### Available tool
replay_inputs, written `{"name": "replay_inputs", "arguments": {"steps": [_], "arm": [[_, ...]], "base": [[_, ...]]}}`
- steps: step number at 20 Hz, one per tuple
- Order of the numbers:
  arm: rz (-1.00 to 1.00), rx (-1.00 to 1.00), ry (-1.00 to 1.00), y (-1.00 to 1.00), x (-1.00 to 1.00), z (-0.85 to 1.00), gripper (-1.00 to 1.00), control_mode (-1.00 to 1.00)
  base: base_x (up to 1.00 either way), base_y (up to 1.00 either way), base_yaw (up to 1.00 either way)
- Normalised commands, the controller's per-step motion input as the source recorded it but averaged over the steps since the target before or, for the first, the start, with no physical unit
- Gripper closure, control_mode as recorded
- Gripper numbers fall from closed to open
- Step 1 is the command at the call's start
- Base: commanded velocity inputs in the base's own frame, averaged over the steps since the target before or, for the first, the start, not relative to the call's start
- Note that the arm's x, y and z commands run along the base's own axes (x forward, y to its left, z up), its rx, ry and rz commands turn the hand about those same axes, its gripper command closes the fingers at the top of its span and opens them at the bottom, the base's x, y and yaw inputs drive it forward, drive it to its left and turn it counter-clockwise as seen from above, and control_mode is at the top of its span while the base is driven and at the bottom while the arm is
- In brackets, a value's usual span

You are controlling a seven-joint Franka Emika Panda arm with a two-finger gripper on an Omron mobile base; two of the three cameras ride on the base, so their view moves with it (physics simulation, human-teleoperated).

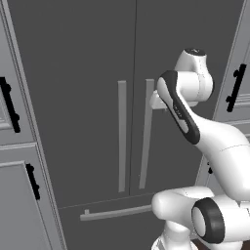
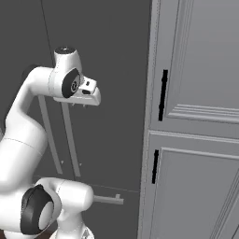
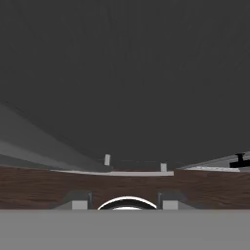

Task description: Take the strawberry from the fridge and place it on top of the pancake, located on the dining counter.

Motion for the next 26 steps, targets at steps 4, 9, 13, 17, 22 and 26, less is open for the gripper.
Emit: {"name": "replay_inputs", "arguments": {"steps": [4,9,13,17,22,26], "arm": [[0.0,0.0,0.0,0.0,0.0,0.0,-1.0,1.0],[0.0,0.0,0.0,0.0,0.0,0.0,-1.0,1.0],[0.0,0.0,0.0,0.0,0.0,0.0,-1.0,1.0],[0.0,0.0,0.0,0.0,0.0,0.0,-1.0,1.0],[0.0,0.0,0.0,0.0,0.0,0.0,-1.0,1.0],[0.0,0.0,0.0,0.0,0.0,0.0,-1.0,1.0]], "base": [[0.0,0.0,0.0],[-0.25,0.0,0.0],[-0.65,0.06,0.0],[-0.56,0.18,0.0],[-0.06,0.59,-0.02],[0.0,0.5,-0.02]]}}
